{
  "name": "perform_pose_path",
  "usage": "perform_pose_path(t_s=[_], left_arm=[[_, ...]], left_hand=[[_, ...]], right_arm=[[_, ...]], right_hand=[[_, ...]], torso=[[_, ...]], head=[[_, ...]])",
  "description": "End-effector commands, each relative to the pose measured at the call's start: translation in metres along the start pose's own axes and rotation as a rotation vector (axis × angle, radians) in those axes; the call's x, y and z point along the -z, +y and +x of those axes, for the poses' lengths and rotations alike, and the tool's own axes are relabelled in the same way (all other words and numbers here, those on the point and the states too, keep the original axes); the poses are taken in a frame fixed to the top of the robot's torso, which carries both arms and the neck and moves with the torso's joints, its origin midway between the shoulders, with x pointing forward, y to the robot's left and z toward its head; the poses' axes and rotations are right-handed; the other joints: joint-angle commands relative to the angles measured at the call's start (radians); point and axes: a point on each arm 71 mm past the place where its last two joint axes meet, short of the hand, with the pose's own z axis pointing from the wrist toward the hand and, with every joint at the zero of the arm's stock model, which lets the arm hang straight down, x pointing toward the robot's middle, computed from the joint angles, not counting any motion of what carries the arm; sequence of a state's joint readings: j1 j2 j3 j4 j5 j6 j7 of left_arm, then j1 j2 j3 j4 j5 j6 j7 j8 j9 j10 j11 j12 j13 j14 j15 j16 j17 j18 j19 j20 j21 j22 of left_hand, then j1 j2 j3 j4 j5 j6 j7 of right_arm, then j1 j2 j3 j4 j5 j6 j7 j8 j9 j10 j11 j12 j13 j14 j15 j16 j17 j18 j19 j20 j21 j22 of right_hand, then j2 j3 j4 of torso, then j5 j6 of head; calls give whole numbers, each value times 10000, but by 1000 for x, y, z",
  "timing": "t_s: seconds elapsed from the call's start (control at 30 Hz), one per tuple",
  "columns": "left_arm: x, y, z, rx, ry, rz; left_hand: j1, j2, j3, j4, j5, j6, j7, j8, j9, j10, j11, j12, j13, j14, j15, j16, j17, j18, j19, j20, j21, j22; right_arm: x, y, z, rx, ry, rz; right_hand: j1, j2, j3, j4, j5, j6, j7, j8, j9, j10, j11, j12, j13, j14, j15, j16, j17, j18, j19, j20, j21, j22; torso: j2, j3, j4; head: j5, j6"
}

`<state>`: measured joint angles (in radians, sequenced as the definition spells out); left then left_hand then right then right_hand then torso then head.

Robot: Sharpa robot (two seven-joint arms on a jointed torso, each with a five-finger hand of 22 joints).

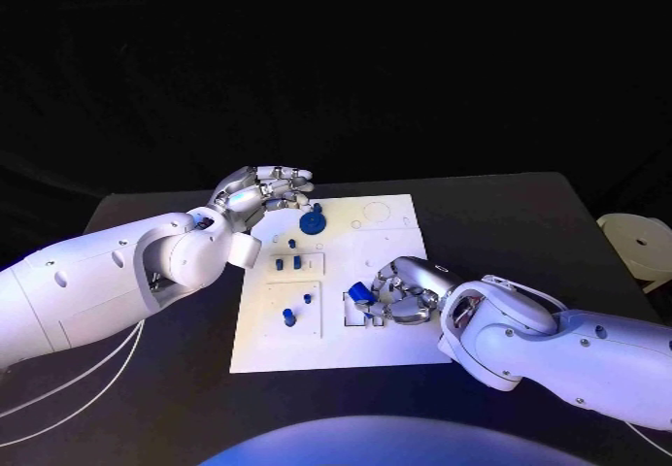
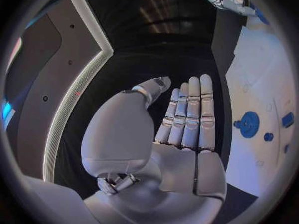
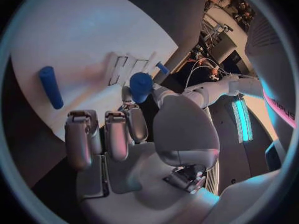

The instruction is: Assemble the parts on the task board

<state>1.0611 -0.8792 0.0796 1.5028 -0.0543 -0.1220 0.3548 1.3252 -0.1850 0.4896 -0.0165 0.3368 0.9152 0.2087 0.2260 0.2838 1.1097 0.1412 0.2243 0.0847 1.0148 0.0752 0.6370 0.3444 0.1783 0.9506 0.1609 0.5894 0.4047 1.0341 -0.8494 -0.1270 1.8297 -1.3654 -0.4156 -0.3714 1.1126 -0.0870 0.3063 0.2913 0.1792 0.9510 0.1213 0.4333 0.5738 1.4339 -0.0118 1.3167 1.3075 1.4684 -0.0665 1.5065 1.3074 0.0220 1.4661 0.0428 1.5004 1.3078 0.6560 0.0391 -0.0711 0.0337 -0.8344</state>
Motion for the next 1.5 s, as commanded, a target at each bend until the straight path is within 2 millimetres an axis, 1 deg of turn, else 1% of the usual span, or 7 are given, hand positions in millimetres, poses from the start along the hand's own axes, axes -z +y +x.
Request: perform_pose_path(t_s=[0.03, 0.53, 0.63, 0.83, 1.03, 1.4, 1.5], left_arm=[[-1, -1, 3, 62, 219, 52], [0, -1, 3, 57, 210, 35], [0, -1, 3, 55, 206, 32], [0, -1, 3, 52, 200, 24], [0, -1, 3, 57, 218, -1], [1, -1, 2, 51, 209, -12], [1, -1, 2, 49, 205, -13]], left_hand=[[-6, 68, -55, -25, 17, -61, 24, -44, -9, -74, -12, -50, 10, -66, 12, -53, 13, 1, -45, 22, -37, -11], [-19, 73, -58, -16, 20, -67, 25, -51, -9, -85, -9, -52, 13, -75, 16, -55, 22, 2, -46, 26, -51, -17], [-19, 73, -58, -16, 20, -67, 25, -51, -9, -85, -9, -52, 13, -75, 16, -55, 22, 2, -46, 26, -51, -17], [-19, 73, -58, -16, 20, -67, 25, -51, -9, -85, -9, -52, 13, -75, 16, -55, 22, 2, -46, 26, -51, -17], [-19, 73, -58, -16, 20, -67, 25, -51, -9, -85, -9, -52, 13, -75, 16, -55, 22, 2, -46, 26, -51, -17], [-26, 78, -57, -11, 25, -76, 26, -60, -10, -105, -6, -56, 16, -93, 21, -61, 33, 3, -51, 33, -73, -28], [-26, 78, -57, -11, 25, -76, 26, -60, -10, -105, -6, -56, 16, -93, 21, -61, 33, 3, -51, 33, -73, -28]], right_arm=[[-3, 0, 7, 37, 715, 93], [-10, -1, 9, 300, 646, 293], [-11, -2, 9, 404, 605, 302], [-12, -2, 10, 507, 641, 224], [-13, -1, 10, 529, 649, 148], [-9, 3, 9, 424, 578, -211], [-6, 4, 9, 402, 637, -376]], right_hand=[[-160, 8, -64, 6, -70, 688, -616, 39, 297, 54, -16, -10, 216, 720, -81, 55, 1049, -52, 739, -58, -55, 2410], [-718, 66, -217, 14, -134, 735, -661, 139, 382, 103, -52, 14, 294, 721, -111, 56, 1059, -54, 741, -85, -47, 2412], [-1330, -31, -623, 15, 697, 699, -683, 215, 468, 96, -72, -46, 299, 711, -132, 37, 1020, -45, 722, -111, -87, 2400], [-2384, -12, -1500, 30, -461, 607, -670, 301, 572, 47, -57, -194, 262, 691, -121, -10, 933, -20, 672, -102, -204, 2366], [-2837, 45, -2143, 33, -921, 524, -646, 334, 618, -1, -37, -320, 216, 685, -101, -34, 898, -6, 644, -84, -271, 2347], [-1940, 404, -2373, -13, -181, 499, -661, 406, 673, 41, -50, -310, 295, 698, -110, -21, 942, -19, 671, -87, -213, 2365], [-878, 375, -2336, -179, 13, 497, -686, 432, 686, 93, -72, -247, 386, 712, -125, 4, 1008, -29, 691, -106, -164, 2379]], torso=[[4, 8, 2], [0, 11, -8], [3, 9, -5], [3, 4, -11], [3, 7, -12], [-2, 11, -11], [-1, 6, -13]], head=[[37, -11], [58, -45], [62, -49], [67, -52], [70, -59], [72, -81], [78, -88]])
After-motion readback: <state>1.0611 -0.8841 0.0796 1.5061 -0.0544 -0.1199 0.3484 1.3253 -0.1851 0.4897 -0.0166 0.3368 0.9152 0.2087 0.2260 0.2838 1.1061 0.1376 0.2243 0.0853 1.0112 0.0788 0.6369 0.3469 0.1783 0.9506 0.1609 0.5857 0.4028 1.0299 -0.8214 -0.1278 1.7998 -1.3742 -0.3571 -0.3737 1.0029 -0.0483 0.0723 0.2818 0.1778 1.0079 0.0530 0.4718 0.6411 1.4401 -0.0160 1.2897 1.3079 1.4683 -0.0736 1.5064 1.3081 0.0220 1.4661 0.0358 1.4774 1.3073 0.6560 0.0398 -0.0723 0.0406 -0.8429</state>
